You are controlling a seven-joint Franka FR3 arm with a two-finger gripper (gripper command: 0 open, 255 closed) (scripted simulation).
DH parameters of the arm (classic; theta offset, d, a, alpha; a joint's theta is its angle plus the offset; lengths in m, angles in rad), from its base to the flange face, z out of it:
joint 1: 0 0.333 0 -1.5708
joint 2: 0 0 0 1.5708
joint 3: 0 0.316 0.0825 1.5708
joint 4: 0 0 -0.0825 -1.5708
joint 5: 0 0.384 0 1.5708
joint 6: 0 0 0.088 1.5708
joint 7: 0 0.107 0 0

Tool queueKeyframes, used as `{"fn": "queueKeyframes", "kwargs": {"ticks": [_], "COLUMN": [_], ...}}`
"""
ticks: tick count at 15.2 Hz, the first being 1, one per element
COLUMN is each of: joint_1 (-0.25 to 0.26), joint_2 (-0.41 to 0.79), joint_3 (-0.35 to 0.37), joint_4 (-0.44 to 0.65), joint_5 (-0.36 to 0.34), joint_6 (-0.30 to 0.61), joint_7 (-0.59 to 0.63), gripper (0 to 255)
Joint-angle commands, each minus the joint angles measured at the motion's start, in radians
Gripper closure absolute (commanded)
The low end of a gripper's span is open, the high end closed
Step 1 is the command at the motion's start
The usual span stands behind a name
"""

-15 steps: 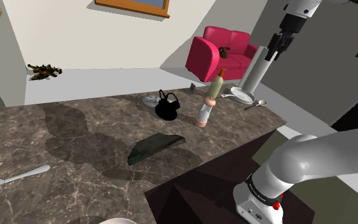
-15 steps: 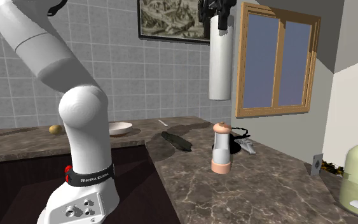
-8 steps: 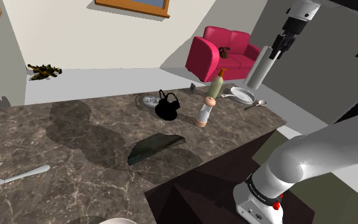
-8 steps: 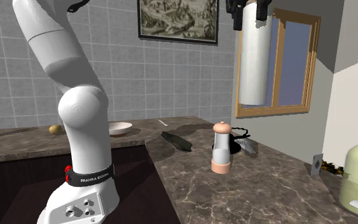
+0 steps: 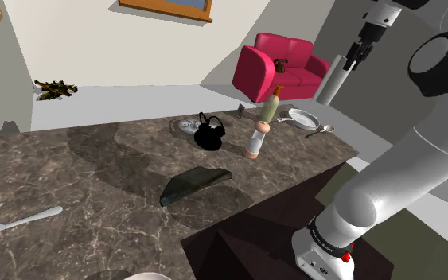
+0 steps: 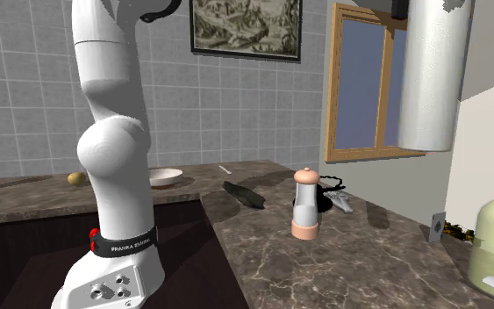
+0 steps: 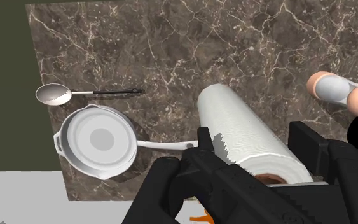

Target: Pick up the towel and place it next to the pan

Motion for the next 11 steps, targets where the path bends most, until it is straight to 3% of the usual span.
{"fn": "queueKeyframes", "kwargs": {"ticks": [1, 3, 7, 11], "joint_1": [-0.032, -0.09, -0.263, -0.209], "joint_2": [0.094, 0.208, 0.428, 0.371], "joint_3": [-0.043, -0.078, -0.091, -0.092], "joint_4": [0.089, 0.205, 0.477, 0.337], "joint_5": [0.059, 0.139, 0.297, 0.253], "joint_6": [-0.014, -0.044, -0.138, -0.049], "joint_7": [-0.068, -0.138, -0.235, -0.225], "gripper": [255, 255, 255, 255]}}
